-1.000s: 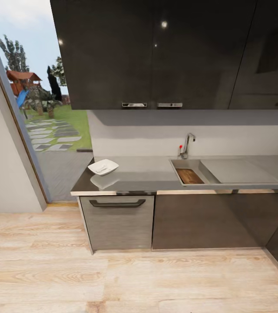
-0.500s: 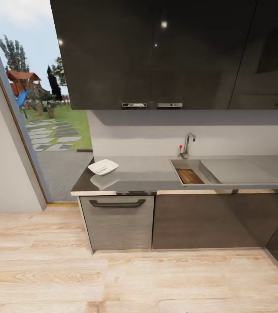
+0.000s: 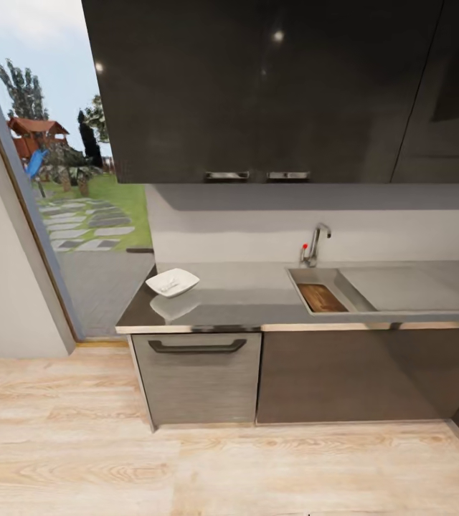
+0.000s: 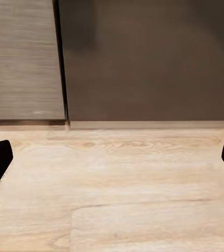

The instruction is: In the kitchen, take the Vidalia onion out of the sink, dice it on the chopping board with the paring knife, put the diced onion into the bowl on the countertop, then place both the paring knife and the chopping board into the sink.

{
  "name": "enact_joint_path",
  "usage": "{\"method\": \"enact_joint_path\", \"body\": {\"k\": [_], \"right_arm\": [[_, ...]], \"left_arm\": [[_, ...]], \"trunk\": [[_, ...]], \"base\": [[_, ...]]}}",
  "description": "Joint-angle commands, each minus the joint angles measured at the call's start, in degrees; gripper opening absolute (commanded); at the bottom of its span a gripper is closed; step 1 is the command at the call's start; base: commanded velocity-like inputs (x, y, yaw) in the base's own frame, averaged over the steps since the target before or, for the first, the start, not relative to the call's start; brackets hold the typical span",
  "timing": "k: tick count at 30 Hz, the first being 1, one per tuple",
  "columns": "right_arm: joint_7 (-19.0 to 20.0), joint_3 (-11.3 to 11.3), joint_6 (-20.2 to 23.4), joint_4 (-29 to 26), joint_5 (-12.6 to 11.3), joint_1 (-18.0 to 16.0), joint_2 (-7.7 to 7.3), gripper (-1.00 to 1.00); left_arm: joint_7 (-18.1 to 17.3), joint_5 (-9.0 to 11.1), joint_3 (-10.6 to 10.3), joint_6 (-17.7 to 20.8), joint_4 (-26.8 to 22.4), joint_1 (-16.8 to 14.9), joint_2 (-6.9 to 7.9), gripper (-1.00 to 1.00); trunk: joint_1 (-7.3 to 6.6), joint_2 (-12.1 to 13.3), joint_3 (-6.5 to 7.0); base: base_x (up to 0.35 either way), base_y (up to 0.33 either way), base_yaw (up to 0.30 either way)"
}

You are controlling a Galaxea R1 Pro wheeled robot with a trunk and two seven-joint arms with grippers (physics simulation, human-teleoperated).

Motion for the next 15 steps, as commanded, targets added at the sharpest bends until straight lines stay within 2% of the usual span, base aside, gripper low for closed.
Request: {"method": "enact_joint_path", "body": {"k": [1,8,12,15], "right_arm": [[-0.4,-0.3,-0.1,0.0,0.6,0.0,0.02,1.0],[-0.4,-0.3,-0.1,0.0,0.6,0.0,0.02,1.0],[-0.5,-0.5,0.0,0.0,0.6,0.0,-0.06,1.0],[-0.7,-0.8,0.3,0.0,0.3,0.0,-0.72,1.0]], "left_arm": [[0.1,0.4,-0.2,-0.2,0.0,0.0,0.08,1.0],[0.1,0.4,-0.1,-0.2,-0.1,0.0,0.94,1.0],[0.0,0.5,-0.2,-0.1,0.1,0.0,1.14,1.0],[-0.2,0.4,-0.4,0.1,3.4,0.0,1.06,1.0]], "trunk": [[0.05,-0.1,-0.02],[0.05,-0.1,0.58],[0.05,-0.1,0.94],[0.05,-0.1,1.21]], "base": [[0.283,0.137,0.0],[0.285,0.135,0.0],[0.235,0.05,0.0],[0.079,0.009,0.0]]}}
